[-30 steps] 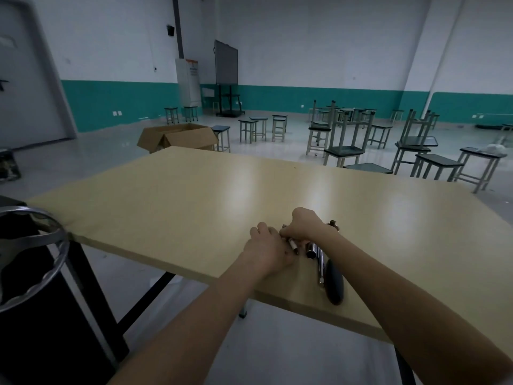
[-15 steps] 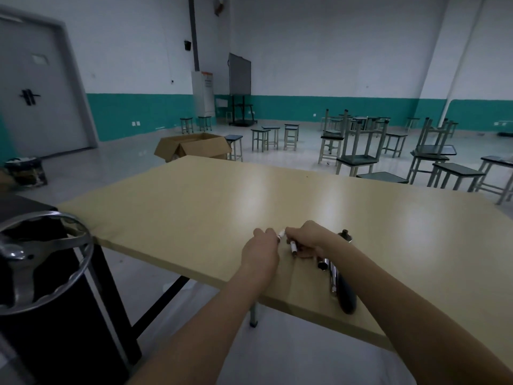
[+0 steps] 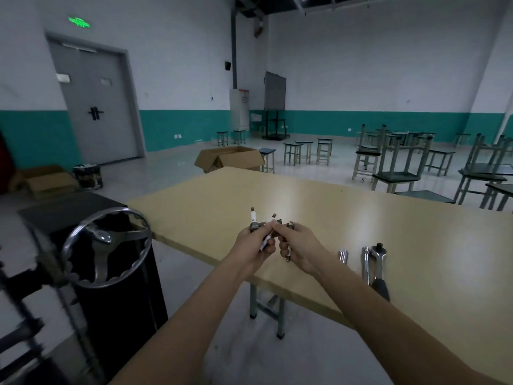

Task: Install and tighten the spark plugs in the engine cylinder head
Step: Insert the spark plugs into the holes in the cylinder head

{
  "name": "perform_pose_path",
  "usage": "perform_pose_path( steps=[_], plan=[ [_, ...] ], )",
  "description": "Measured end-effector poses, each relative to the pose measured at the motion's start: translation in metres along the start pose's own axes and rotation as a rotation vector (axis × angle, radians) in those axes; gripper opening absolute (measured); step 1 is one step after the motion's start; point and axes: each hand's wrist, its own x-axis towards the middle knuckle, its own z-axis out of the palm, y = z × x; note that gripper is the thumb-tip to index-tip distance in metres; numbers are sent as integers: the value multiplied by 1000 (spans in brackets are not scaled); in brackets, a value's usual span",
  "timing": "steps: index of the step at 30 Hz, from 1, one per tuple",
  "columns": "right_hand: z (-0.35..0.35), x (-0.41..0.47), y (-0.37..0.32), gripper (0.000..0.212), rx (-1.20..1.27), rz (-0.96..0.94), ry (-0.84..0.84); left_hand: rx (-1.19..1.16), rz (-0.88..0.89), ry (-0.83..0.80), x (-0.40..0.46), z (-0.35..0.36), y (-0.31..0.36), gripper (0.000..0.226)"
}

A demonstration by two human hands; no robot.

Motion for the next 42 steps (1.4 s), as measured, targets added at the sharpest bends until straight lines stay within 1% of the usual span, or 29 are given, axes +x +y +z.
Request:
perform_pose_path(
  steps=[3,6,8,12,16,20,24,27,31,33,36,39,42],
  plan=[
    [23,-12,2,19,47,1,11,32,56,21,-19,-15,12,15],
    [62,-26,3,14,168,23,-87,57,158,104,-45,-38,27,17],
    [96,-37,4,13,199,47,-160,88,231,178,-69,-62,43,17],
    [177,-69,11,13,216,56,-392,117,353,334,-136,-123,80,20],
    [259,-113,18,15,333,96,-624,87,445,503,-220,-183,109,17],
    [326,-165,27,18,262,118,-812,70,528,673,-303,-221,126,16],
    [375,-218,42,12,217,116,-1002,181,574,857,-374,-249,132,14],
    [404,-252,53,9,171,101,-1077,192,590,943,-414,-267,130,15],
    [433,-289,68,16,156,214,-1185,122,641,1041,-447,-288,120,14],
    [444,-303,78,16,109,221,-1217,55,670,1137,-463,-299,113,15],
    [462,-327,95,13,7,252,-1282,89,645,1312,-487,-315,101,12],
    [481,-354,110,15,-30,387,-1319,126,662,1427,-510,-326,94,12],
    [498,-376,119,21,-35,609,-1321,238,652,1505,-530,-329,91,9]
  ],
)
